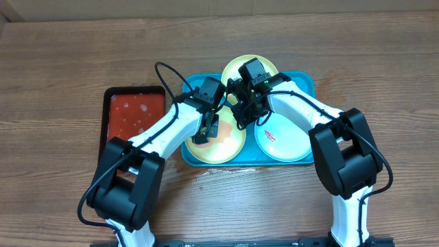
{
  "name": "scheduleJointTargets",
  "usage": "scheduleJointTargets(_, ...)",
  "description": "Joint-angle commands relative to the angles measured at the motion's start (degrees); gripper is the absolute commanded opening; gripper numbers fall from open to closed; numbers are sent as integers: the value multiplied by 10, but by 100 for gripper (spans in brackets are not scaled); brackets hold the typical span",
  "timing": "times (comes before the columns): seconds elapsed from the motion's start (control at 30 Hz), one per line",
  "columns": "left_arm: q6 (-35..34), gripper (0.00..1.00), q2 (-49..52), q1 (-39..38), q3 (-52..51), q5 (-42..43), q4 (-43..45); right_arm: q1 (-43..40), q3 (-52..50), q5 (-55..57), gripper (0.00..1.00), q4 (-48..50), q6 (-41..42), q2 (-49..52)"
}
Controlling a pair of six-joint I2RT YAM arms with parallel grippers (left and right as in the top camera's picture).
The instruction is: Clean dirty plates on tray and stack at the side
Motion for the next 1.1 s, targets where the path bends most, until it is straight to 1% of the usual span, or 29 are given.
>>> scheduleJointTargets(0.0,-24,4,7,3,49,-52,-10,2,0,6,7,3,3,14)
scheduleJointTargets(0.03,-31,4,7,3,61,-43,-17,2,0,6,7,3,3,14)
scheduleJointTargets(0.1,-30,4,7,5,76,-2,-25,2,0,6,7,2,3,14)
scheduleJointTargets(0.2,-30,4,8,12,74,106,-26,2,0,6,7,3,3,14)
scheduleJointTargets(0.27,-27,4,10,16,66,151,-24,2,0,6,7,3,2,14)
scheduleJointTargets(0.43,6,4,22,16,30,156,-12,2,0,6,7,5,2,14)
scheduleJointTargets(0.5,11,4,31,18,15,147,-3,2,0,6,7,5,2,14)
scheduleJointTargets(0.6,10,4,49,23,10,94,-6,2,0,6,7,4,3,14)
scheduleJointTargets(0.73,9,4,48,28,12,-13,-25,2,0,6,7,5,3,14)
scheduleJointTargets(0.8,-7,4,48,31,12,-90,-34,2,0,6,7,5,3,14)
scheduleJointTargets(0.87,-19,4,48,33,12,-135,-38,2,0,6,7,5,3,14)
scheduleJointTargets(0.97,-20,4,48,34,19,-146,-38,2,0,6,7,6,3,14)
scheduleJointTargets(1.07,-20,4,45,34,43,-121,-47,2,0,6,7,7,3,14)
